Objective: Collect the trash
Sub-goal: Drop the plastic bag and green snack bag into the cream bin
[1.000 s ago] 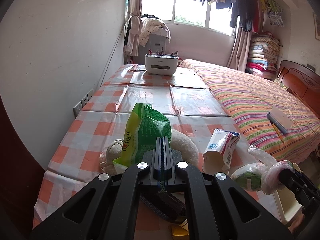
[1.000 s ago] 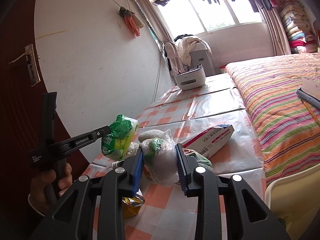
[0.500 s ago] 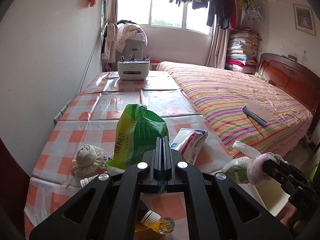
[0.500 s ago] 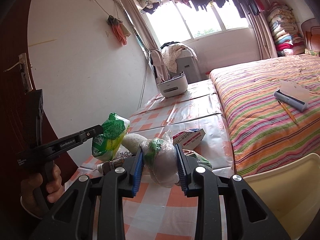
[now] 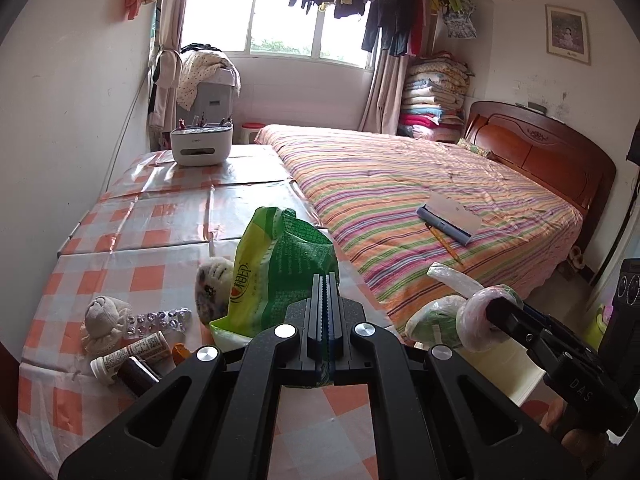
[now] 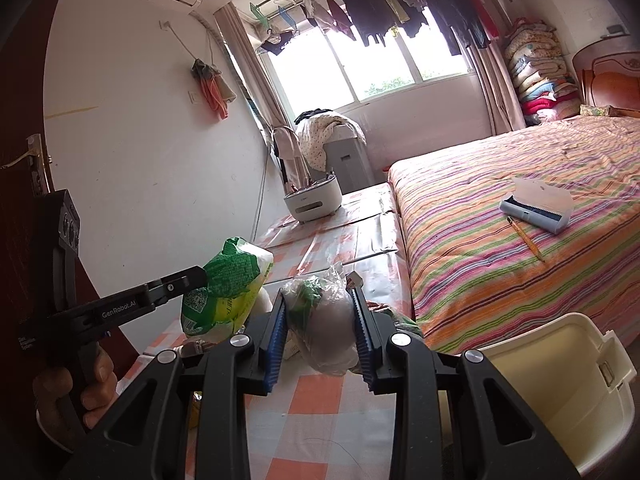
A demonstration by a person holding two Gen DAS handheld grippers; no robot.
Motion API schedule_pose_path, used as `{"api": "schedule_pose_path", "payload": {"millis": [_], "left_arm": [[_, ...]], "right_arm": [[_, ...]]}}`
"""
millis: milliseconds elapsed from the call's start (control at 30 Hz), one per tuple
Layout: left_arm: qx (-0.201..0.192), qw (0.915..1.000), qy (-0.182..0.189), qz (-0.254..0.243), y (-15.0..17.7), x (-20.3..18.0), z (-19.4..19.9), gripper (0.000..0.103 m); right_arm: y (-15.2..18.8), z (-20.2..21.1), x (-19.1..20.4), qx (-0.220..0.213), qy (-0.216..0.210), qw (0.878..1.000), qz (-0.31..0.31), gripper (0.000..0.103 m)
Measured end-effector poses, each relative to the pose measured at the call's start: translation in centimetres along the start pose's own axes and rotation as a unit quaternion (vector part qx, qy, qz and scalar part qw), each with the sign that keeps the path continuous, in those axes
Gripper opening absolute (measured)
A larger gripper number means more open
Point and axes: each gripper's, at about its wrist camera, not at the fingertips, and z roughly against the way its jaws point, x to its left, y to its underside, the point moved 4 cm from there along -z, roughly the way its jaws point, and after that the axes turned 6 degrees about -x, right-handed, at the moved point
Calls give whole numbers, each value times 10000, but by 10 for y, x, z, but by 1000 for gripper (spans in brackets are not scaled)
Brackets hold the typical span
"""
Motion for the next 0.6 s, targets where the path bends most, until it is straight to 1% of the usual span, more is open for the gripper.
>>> {"api": "schedule_pose_path", "payload": {"millis": [133, 300, 600], "left_arm": [[57, 9996, 264, 41, 2, -14, -2, 1], [65, 9991, 425, -49, 3, -33, -3, 1], [117, 9965, 799, -197, 7, -71, -3, 1]], "right_arm": [[-4, 10, -12, -99, 130, 9998, -76, 30], [-8, 23, -25, -246, 303, 9992, -115, 30], [-7, 46, -51, -427, 671, 9963, -311, 30]]}}
